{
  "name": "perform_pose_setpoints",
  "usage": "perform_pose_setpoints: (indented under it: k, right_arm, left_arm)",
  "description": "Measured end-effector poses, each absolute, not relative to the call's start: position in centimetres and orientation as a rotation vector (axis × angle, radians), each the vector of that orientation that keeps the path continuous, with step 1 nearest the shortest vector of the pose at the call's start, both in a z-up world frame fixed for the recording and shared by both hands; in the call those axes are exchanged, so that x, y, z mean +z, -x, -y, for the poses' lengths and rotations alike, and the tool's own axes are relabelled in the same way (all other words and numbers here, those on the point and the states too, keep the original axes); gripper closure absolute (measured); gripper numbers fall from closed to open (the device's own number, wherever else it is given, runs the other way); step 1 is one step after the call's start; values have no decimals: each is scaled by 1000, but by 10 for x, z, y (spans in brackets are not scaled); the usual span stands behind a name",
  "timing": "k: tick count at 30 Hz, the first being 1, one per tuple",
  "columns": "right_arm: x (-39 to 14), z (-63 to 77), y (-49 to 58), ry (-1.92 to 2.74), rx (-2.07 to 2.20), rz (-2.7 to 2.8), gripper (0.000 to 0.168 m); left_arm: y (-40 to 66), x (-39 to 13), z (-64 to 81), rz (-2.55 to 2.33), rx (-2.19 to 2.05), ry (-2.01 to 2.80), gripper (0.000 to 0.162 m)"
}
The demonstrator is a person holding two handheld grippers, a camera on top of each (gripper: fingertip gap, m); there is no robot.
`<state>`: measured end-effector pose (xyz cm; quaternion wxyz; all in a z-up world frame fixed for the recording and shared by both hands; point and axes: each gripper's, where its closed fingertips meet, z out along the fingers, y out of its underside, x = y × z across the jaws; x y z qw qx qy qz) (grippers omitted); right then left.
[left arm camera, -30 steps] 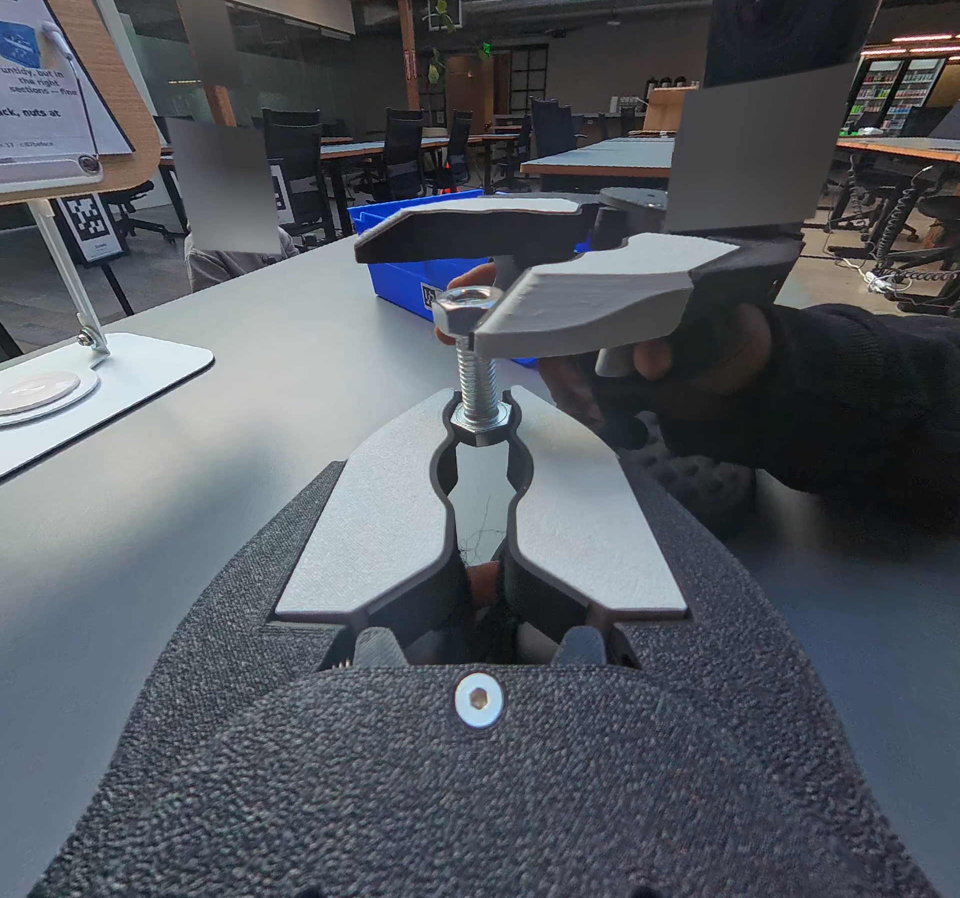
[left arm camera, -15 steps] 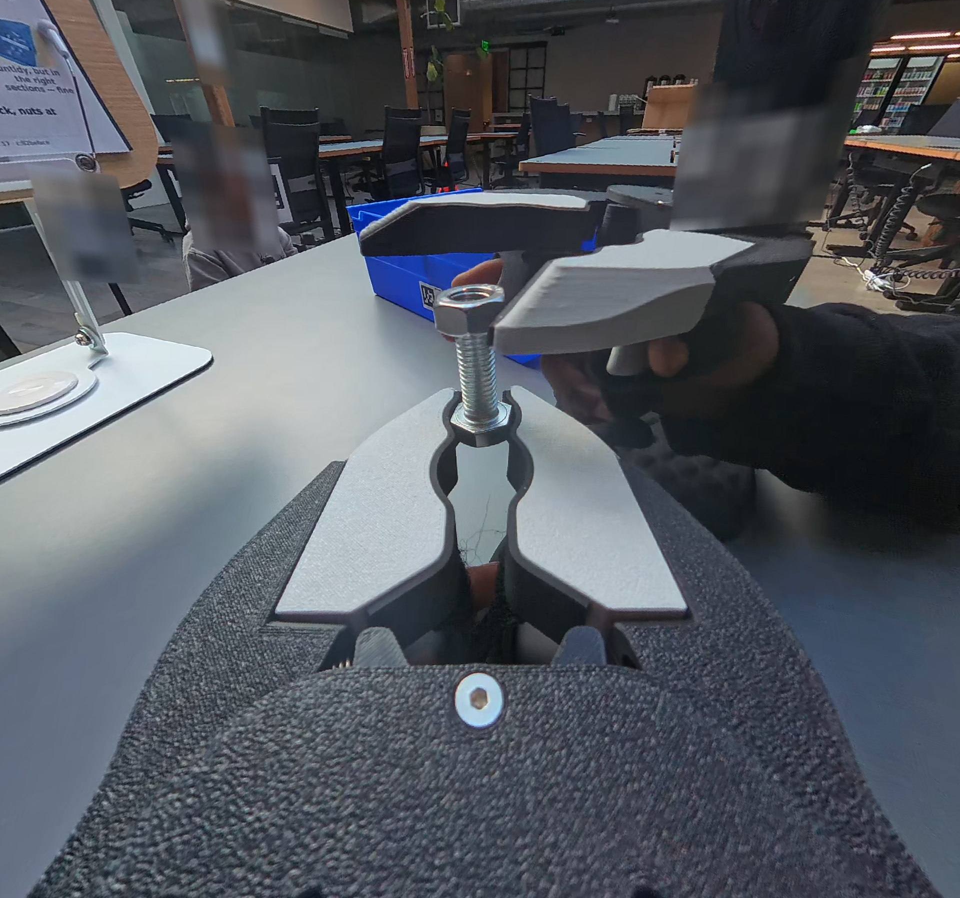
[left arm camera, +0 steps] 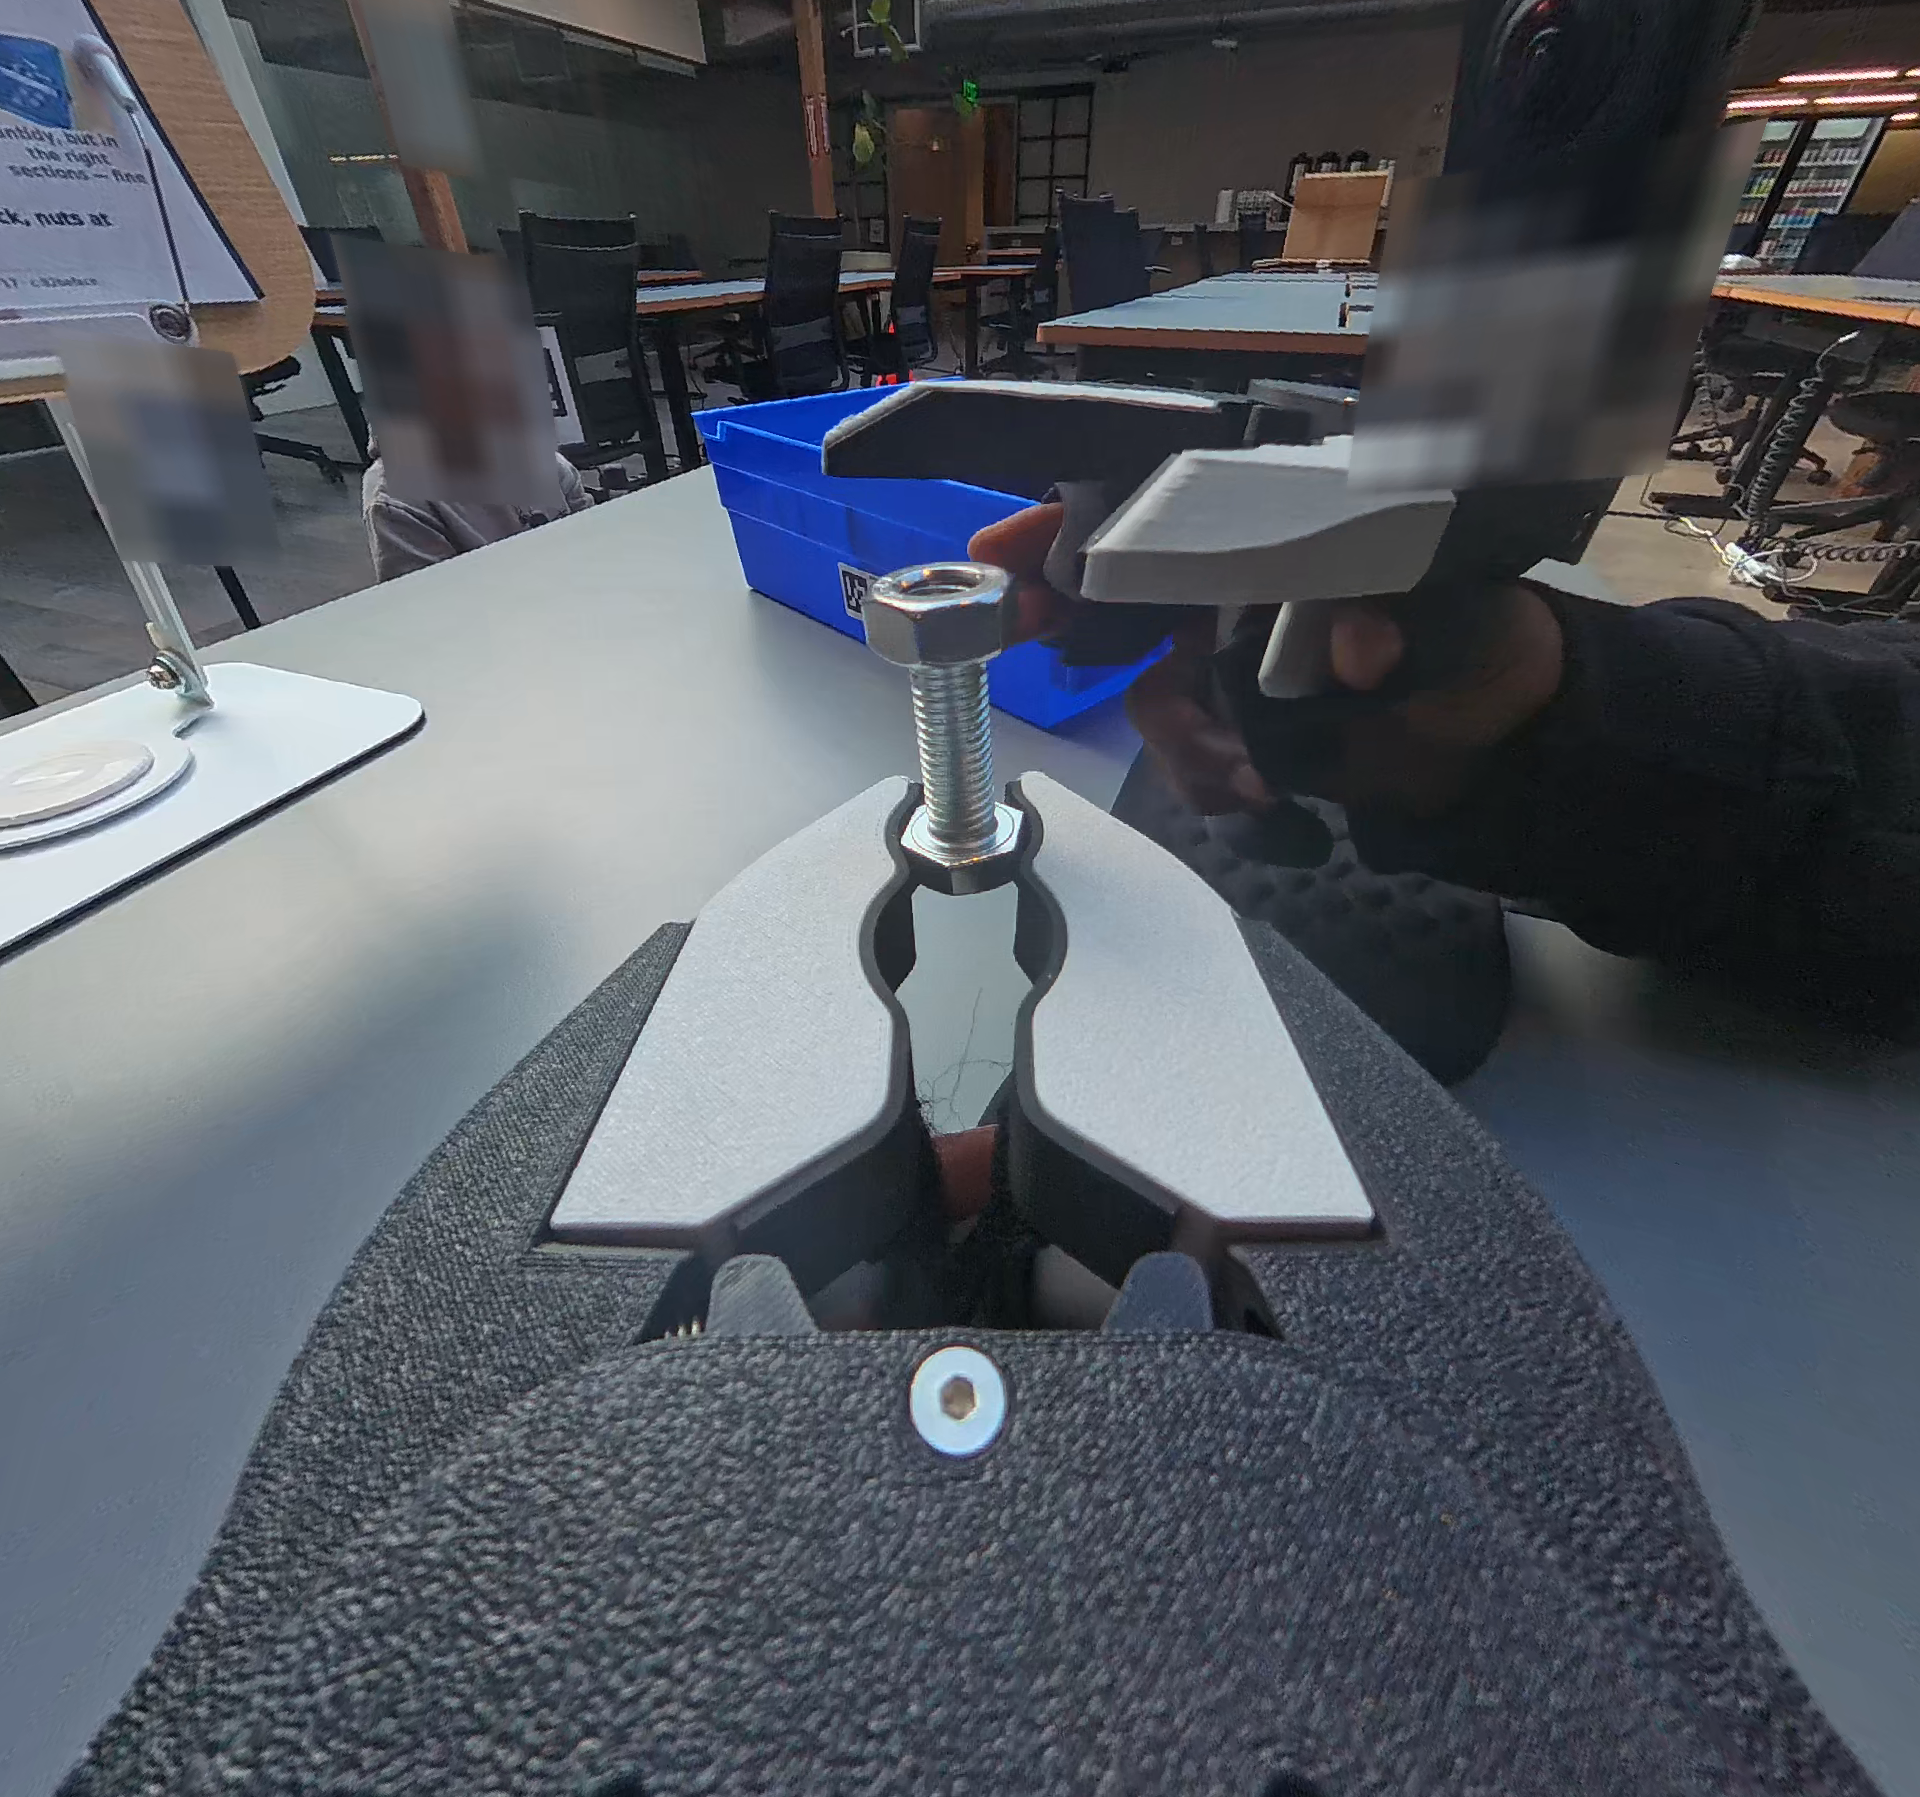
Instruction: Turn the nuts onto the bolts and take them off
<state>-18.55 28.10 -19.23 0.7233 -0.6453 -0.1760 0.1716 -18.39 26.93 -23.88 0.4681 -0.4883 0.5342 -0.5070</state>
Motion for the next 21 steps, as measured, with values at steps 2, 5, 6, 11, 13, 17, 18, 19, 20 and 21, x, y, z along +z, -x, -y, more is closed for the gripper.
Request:
perform_pose_setpoints:
  k: [2, 5, 6, 11, 13, 17, 18, 19, 20, 21]
  right_arm:
    - [-193, -287, 195, 1432, 374, 414, 99]
    - [-192, -295, 203, 1434, 361, 429, 98]
    - [-192, -297, 204, 1437, 360, 425, 98]
    - [-194, -293, 195, 1446, 348, 412, 98]
    - [-194, -288, 187, 1447, 342, 395, 99]
    - [-193, -279, 176, 1433, 350, 366, 102]
    - [-191, -278, 177, 1426, 365, 362, 101]
    - [-190, -278, 179, 1421, 376, 363, 101]
    - [-190, -280, 182, 1422, 379, 370, 100]
    - [-191, -282, 187, 1425, 382, 384, 99]
  left_arm:
    - [184, -239, -269, -1310, -1244, 1198, 148]
    - [184, -239, -269, -1314, -1243, 1197, 148]
    - [184, -239, -269, -1315, -1242, 1197, 148]
    - [184, -239, -269, -1310, -1245, 1198, 148]
    - [184, -239, -269, -1312, -1245, 1201, 147]
    - [184, -239, -269, -1308, -1250, 1199, 148]
    - [184, -239, -269, -1309, -1249, 1199, 148]
    - [184, -239, -269, -1311, -1248, 1199, 147]
    - [184, -239, -269, -1313, -1247, 1199, 147]
    - [184, -239, -269, -1313, -1246, 1199, 147]
